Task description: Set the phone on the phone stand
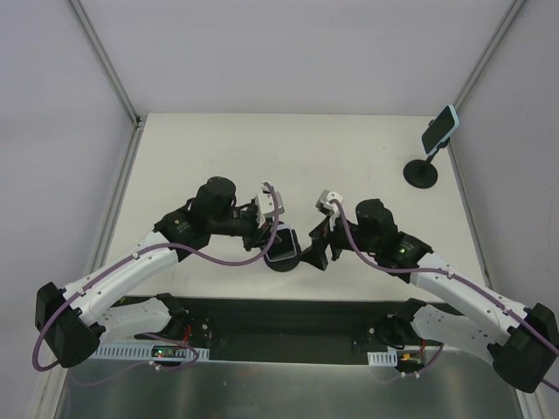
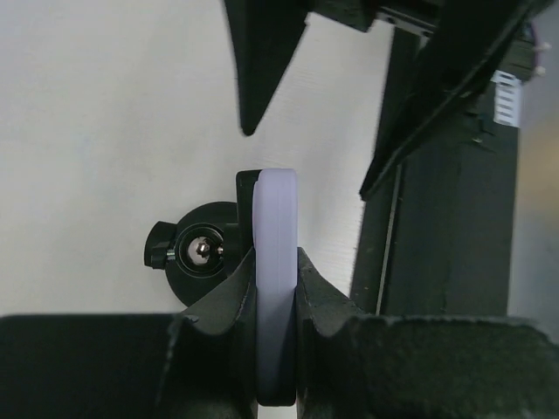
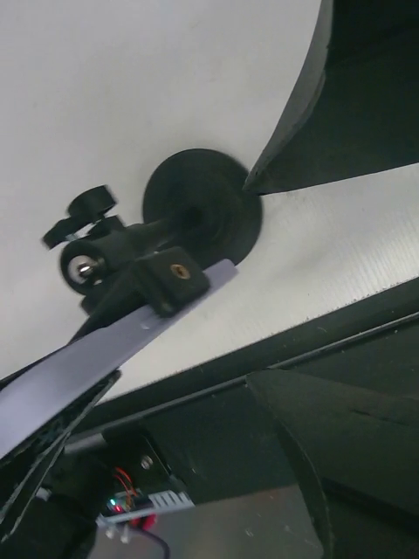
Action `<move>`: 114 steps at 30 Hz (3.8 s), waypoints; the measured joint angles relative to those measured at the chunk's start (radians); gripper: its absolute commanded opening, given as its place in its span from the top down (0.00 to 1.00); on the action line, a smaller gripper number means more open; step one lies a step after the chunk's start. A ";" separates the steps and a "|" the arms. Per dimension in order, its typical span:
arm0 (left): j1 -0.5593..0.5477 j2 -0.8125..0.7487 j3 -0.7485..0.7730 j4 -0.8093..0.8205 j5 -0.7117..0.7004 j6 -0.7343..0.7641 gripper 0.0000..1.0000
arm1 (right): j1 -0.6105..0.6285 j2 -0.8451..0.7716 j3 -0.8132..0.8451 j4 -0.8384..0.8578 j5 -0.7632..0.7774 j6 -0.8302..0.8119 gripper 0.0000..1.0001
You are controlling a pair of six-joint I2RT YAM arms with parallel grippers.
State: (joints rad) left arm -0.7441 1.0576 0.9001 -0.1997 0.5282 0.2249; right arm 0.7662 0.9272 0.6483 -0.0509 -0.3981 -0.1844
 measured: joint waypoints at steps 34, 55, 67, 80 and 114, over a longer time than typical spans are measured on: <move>-0.008 -0.008 0.003 -0.082 0.064 0.031 1.00 | 0.425 0.102 -0.071 0.354 0.531 0.051 1.00; 0.011 0.054 0.036 -0.008 -0.005 -0.044 0.83 | 0.572 0.158 -0.027 0.355 1.055 0.063 1.00; 0.127 0.081 0.059 -0.003 0.119 -0.117 0.57 | 0.320 0.021 -0.035 0.311 0.359 -0.004 0.25; 0.144 -0.016 0.061 0.035 0.090 -0.137 0.09 | -0.039 0.175 0.182 0.053 -0.259 -0.111 0.11; 0.144 -0.175 0.060 0.075 0.043 -0.140 0.09 | 0.018 0.397 0.211 0.246 -0.163 -0.108 0.99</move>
State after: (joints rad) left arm -0.6003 0.8829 0.9604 -0.1249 0.5716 0.0849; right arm 0.7845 1.3239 0.8593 0.1947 -0.5613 -0.2920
